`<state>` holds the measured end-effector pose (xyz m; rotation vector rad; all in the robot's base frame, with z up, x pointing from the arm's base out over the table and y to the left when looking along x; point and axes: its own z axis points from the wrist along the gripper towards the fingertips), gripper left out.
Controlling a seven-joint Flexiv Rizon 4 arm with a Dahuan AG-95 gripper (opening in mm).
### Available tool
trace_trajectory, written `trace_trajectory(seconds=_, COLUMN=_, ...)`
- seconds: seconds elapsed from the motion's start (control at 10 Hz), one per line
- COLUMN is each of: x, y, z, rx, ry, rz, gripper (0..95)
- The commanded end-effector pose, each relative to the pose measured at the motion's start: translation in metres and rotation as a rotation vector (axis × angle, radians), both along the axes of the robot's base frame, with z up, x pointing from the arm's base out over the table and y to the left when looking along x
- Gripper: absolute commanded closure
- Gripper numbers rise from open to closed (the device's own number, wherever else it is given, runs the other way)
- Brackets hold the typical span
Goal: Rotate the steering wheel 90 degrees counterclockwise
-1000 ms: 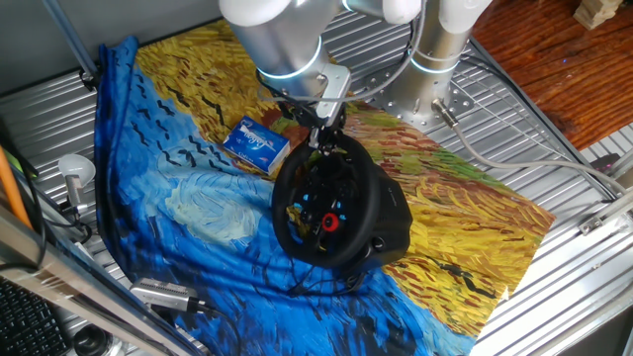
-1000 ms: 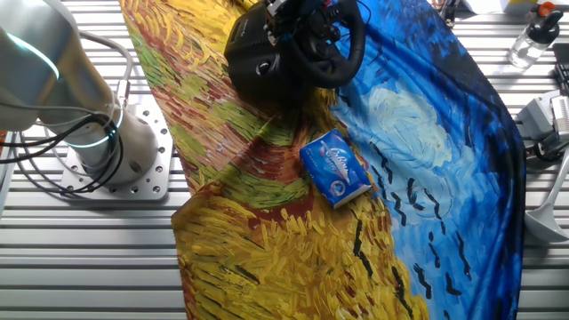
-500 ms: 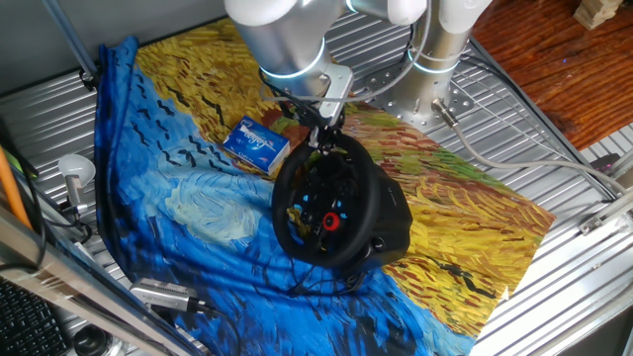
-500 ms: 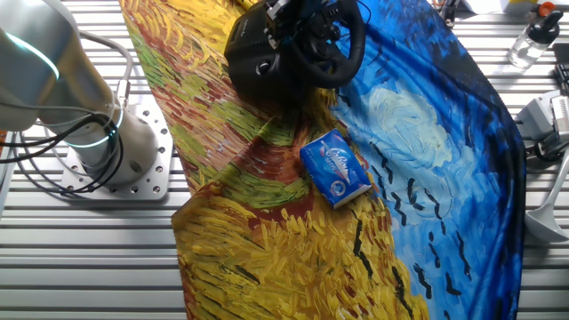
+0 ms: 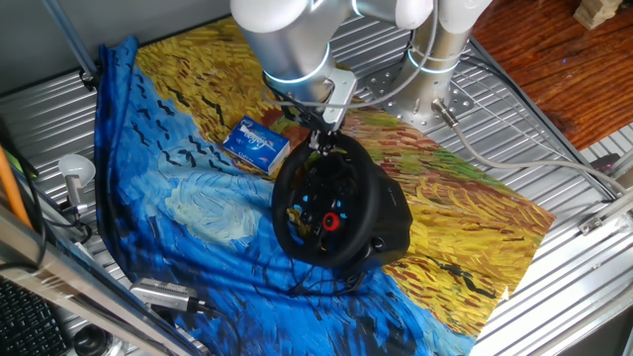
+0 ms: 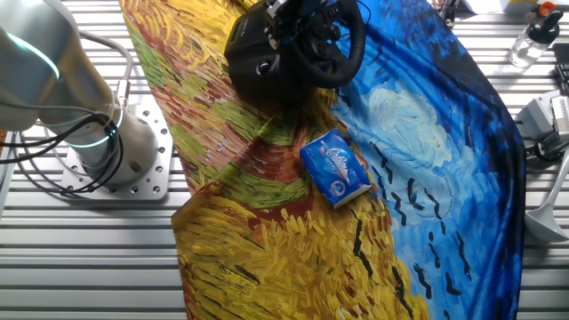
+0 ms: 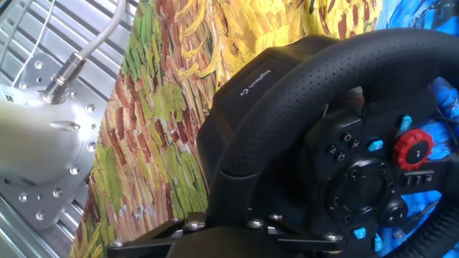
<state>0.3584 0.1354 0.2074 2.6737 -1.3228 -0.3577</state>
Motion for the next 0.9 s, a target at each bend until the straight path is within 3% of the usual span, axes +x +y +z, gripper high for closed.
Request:
trace_trajectory(seconds=0.1, x=0.0008, y=-0.0006, z=-0.0017, rx=-0.004, ry=-0.007, rz=-0.002, gripper=95.0)
trace_trajectory(seconds=0.9, x=0.0014, y=-0.0014, z=-0.0034, rx=-0.081, ry=-0.065, rz=0.01, gripper=95.0)
